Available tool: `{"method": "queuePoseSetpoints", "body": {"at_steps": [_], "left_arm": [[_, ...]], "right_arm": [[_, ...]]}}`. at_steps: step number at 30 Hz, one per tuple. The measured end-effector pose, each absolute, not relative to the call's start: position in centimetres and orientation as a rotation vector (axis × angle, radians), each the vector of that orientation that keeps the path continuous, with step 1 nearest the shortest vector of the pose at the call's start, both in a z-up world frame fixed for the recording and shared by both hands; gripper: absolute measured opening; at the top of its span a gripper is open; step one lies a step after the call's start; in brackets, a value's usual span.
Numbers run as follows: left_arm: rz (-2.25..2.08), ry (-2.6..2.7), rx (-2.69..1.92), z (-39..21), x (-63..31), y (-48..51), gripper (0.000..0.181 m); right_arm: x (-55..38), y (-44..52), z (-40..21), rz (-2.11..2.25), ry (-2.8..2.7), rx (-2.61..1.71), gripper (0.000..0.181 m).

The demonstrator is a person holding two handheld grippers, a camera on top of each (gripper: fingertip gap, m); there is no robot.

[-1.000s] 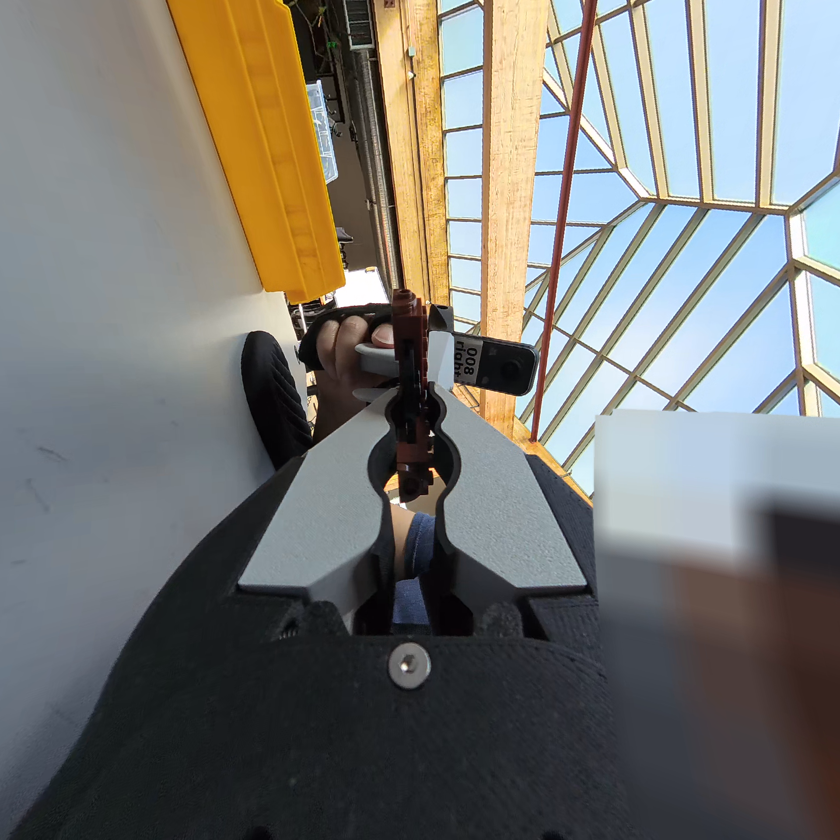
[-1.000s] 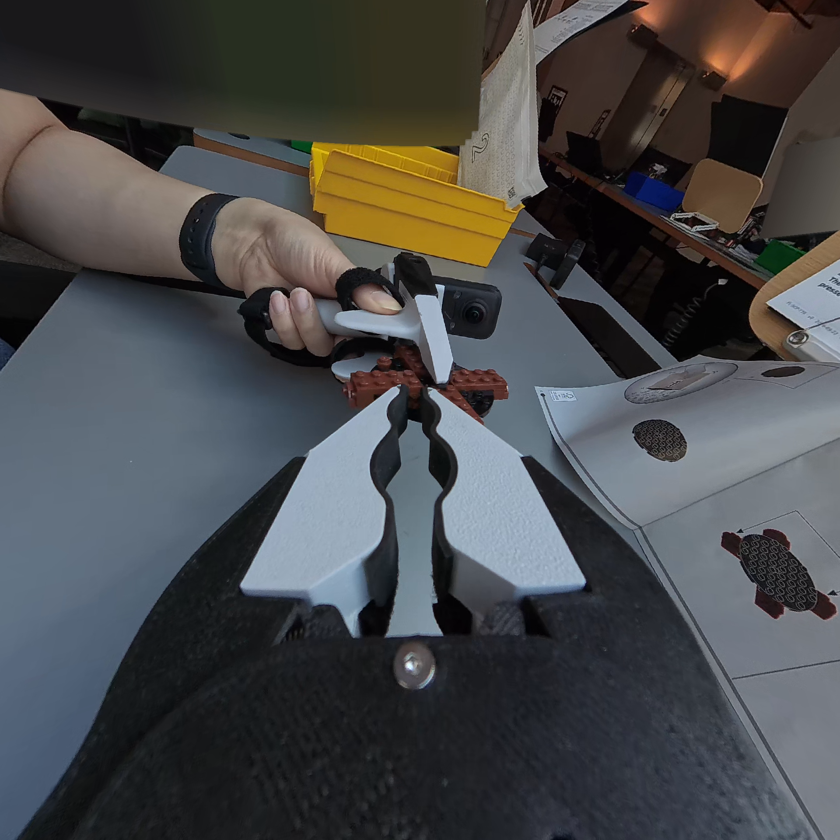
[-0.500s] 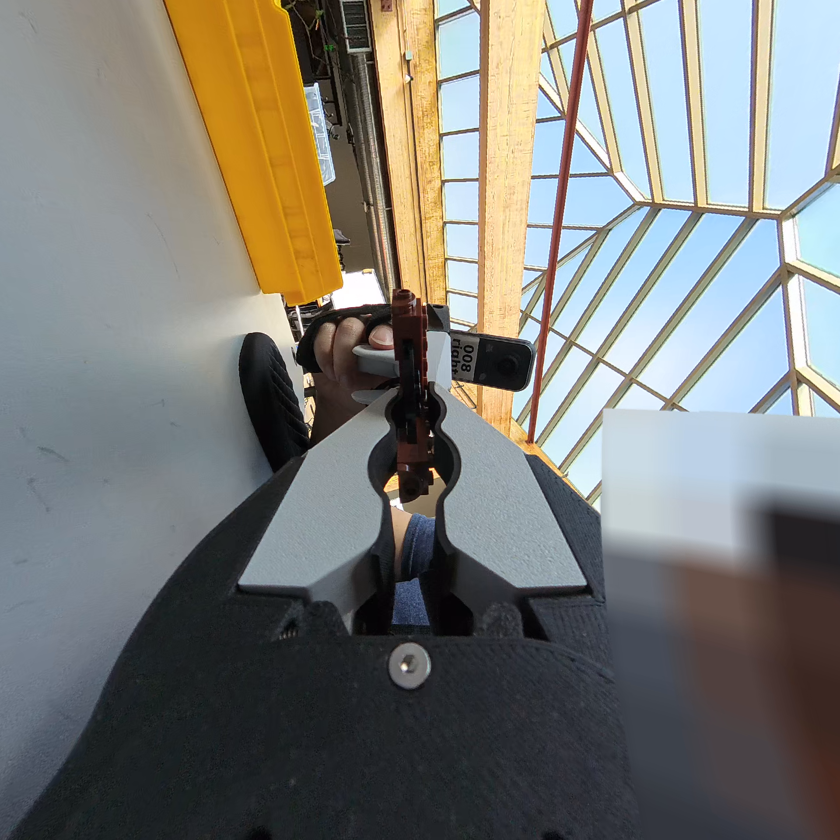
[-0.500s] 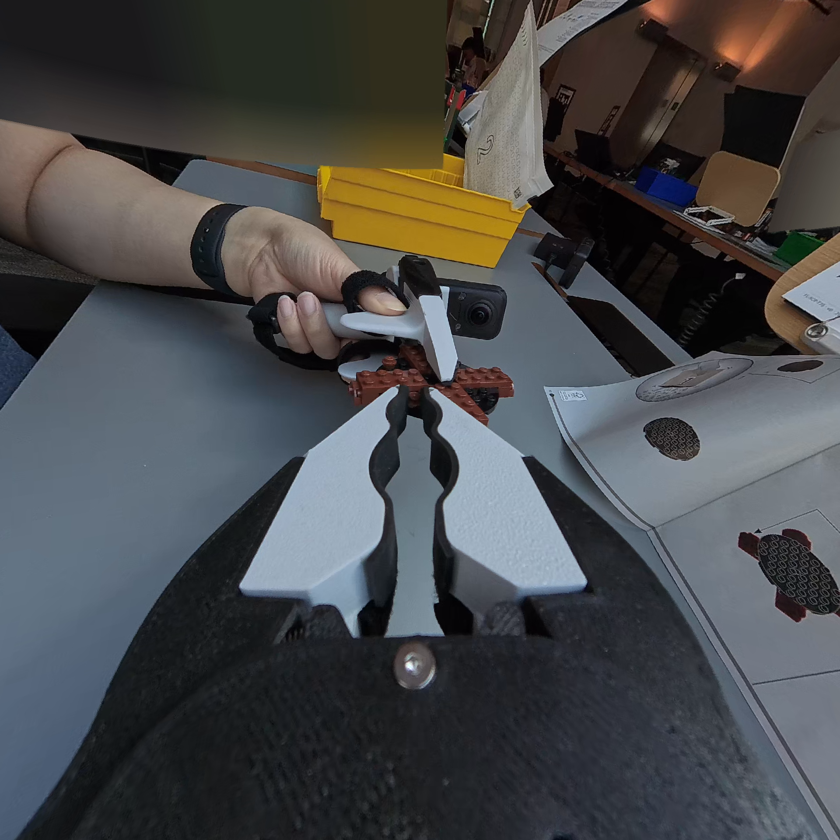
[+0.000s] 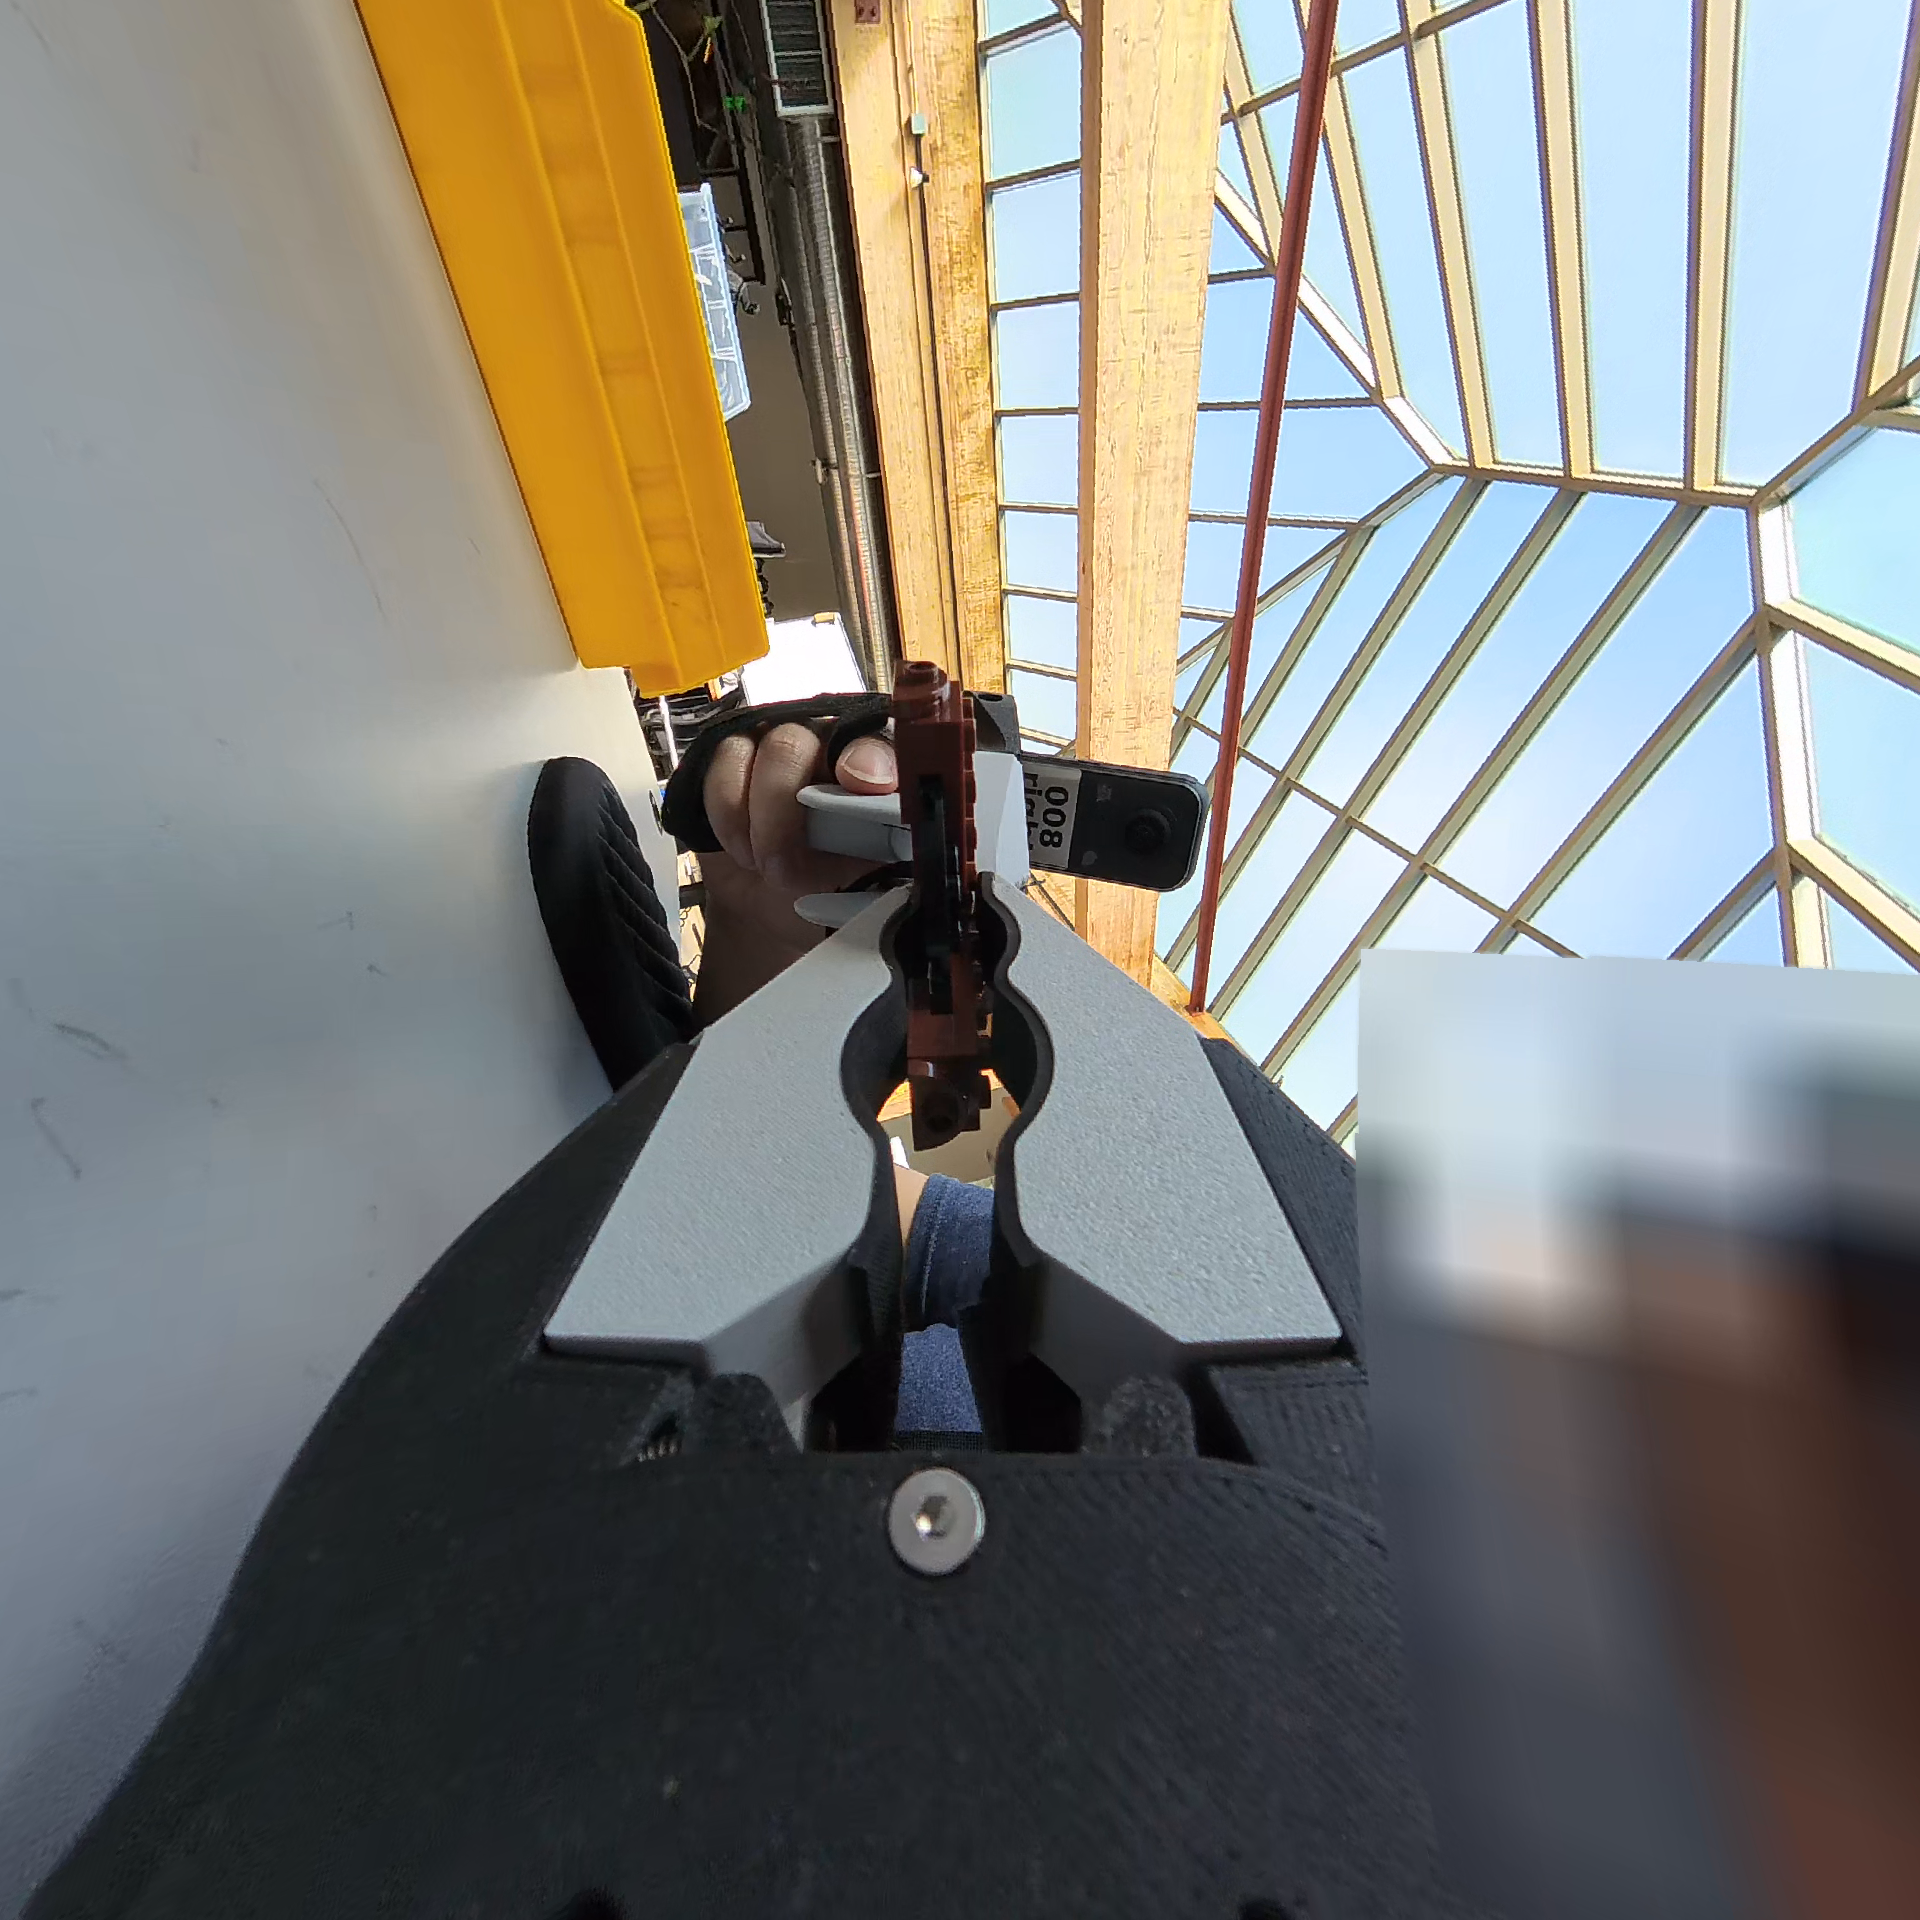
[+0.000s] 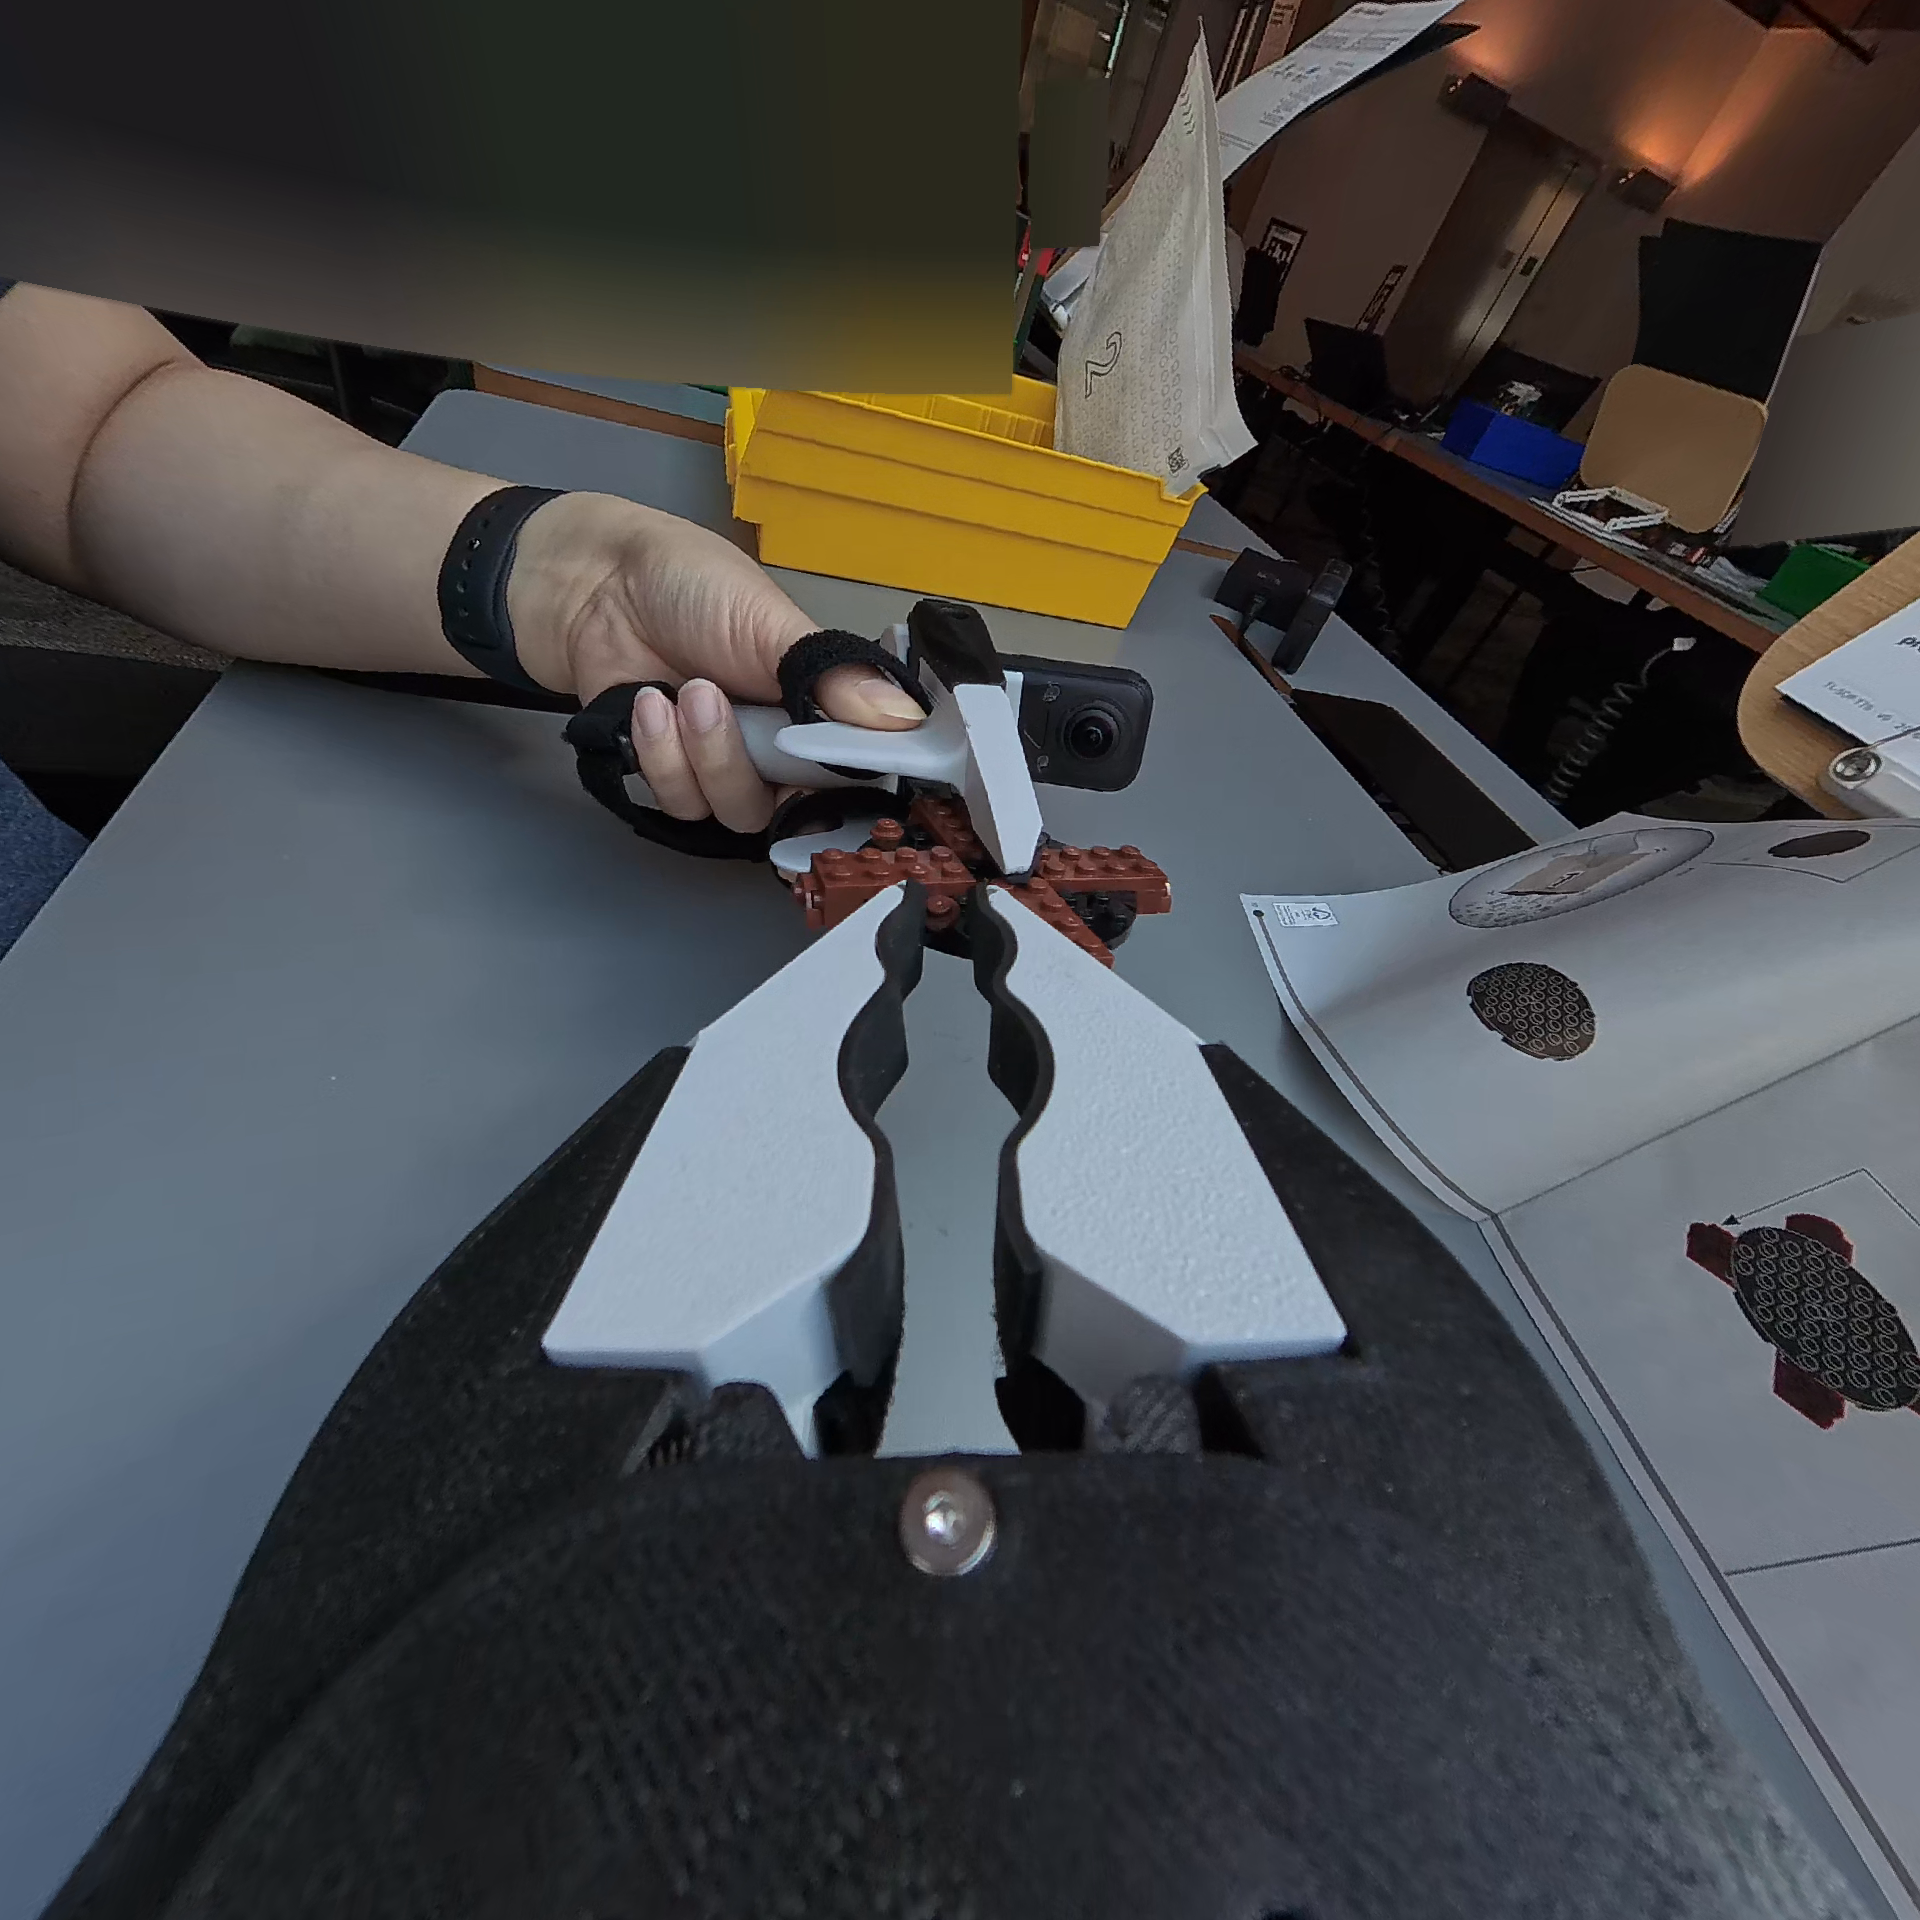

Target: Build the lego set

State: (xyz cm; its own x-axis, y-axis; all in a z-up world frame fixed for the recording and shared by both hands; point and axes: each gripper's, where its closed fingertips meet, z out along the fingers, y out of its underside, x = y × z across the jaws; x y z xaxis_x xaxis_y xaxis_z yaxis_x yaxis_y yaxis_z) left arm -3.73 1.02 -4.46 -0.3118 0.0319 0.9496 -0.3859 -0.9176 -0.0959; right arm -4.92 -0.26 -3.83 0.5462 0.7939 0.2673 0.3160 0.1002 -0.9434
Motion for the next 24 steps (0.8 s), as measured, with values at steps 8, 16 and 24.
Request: {"method": "queuePoseSetpoints", "body": {"at_steps": [8, 16, 24], "left_arm": [[2.309, -0.443, 1.650, -4.37, -3.73, 1.00, 0.006], [2.308, -0.439, 1.645, -4.36, -3.72, 0.94, 0.006], [2.311, -0.433, 1.643, -4.30, -3.75, 1.04, 0.006]], "right_arm": [[-4.76, -0.22, -3.58, 0.463, -0.989, -1.475, 0.008], [-4.78, -0.22, -3.56, 0.466, -0.988, -1.474, 0.007], [-4.80, -0.22, -3.53, 0.467, -0.987, -1.472, 0.007]]}}
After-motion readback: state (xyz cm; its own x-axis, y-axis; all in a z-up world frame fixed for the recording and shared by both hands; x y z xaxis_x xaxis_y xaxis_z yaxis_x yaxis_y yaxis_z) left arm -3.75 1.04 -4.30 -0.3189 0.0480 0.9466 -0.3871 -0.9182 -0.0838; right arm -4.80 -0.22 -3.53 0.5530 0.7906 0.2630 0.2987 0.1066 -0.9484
